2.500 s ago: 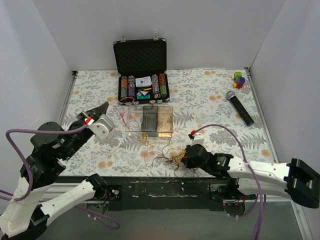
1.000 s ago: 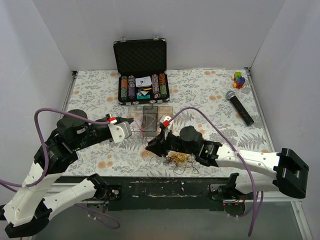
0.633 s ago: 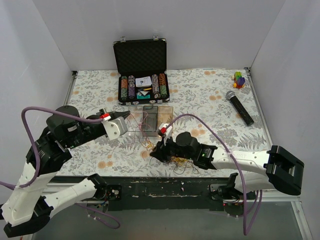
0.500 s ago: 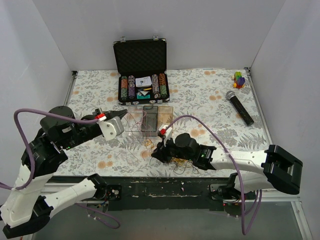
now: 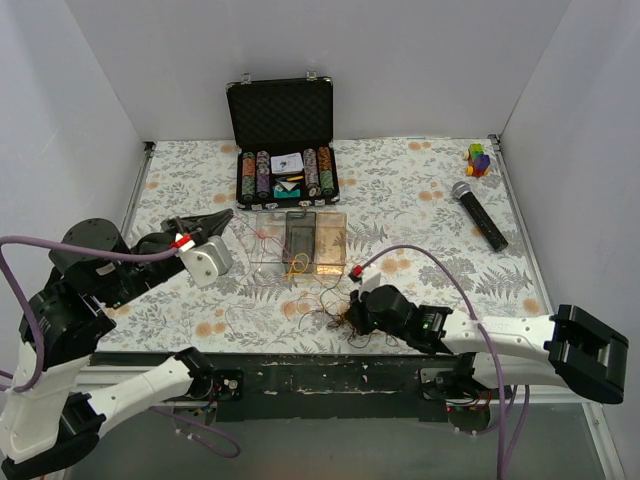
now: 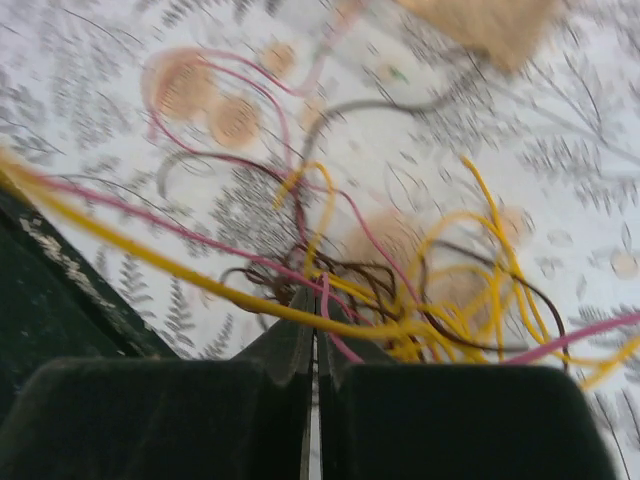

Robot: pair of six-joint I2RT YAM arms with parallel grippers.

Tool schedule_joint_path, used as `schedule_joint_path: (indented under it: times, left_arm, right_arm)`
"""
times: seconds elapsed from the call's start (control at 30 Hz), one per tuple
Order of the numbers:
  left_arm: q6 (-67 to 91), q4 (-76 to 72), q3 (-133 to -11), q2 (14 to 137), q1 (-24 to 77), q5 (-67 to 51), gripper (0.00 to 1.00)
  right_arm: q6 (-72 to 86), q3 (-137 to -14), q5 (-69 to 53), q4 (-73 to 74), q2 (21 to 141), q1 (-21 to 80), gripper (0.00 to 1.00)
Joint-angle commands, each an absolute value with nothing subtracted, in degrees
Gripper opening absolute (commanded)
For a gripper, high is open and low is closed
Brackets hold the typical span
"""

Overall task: Untangle the cables
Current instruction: Untie the cable.

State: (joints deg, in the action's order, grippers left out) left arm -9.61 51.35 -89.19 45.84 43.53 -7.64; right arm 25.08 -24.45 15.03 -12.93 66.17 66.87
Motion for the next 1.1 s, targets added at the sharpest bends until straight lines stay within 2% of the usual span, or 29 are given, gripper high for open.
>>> schedule_joint_path:
  times: [0.0,0.33,0.5,0.63,0.7,0.77,0.87,0.9,1.03,1.07]
  left_arm:
    - [-13.7,51.6,-91.8,44.7,43.2,-3.4,0.00]
    - [-21.3,46.1,-88.7,41.9,43.2,3.6,0.00]
    - [-29.0,27.5,-79.7,38.1,43.2,11.6,0.00]
    - [-25.9,35.2,-84.2,39.3,43.2,6.9,0.00]
    - [-25.5,35.8,-83.7,39.0,43.2,5.8,0.00]
    - [-24.9,35.5,-83.3,38.8,43.2,5.5,0.00]
    - [-23.0,37.6,-83.5,38.8,43.2,3.7,0.00]
    - [-22.2,38.9,-83.5,38.8,43.2,2.6,0.00]
    - [-20.4,41.8,-82.5,38.6,43.3,-2.4,0.00]
    - [-19.9,41.9,-82.1,38.8,43.2,-3.3,0.00]
  right_arm:
    - [36.7,-19.3,22.1,-3.6,61.3,66.7,0.01]
    - [51.2,-16.8,27.1,11.2,58.6,66.4,0.01]
    - [53.8,-16.3,26.3,12.6,58.3,65.4,0.01]
    - [50.3,-17.5,24.4,9.9,56.8,65.4,0.01]
    - [47.6,-18.4,23.7,8.9,54.7,65.5,0.05]
    - [41.0,-19.0,18.8,3.6,51.5,65.4,0.10]
    - [31.9,-19.7,5.7,-7.0,45.6,65.5,0.27]
    - [30.5,-21.3,3.5,-7.6,44.0,65.5,0.34]
    - [23.8,-32.9,0.4,-0.6,45.2,65.6,0.69]
    - [22.6,-35.7,0.4,1.8,45.9,65.5,0.72]
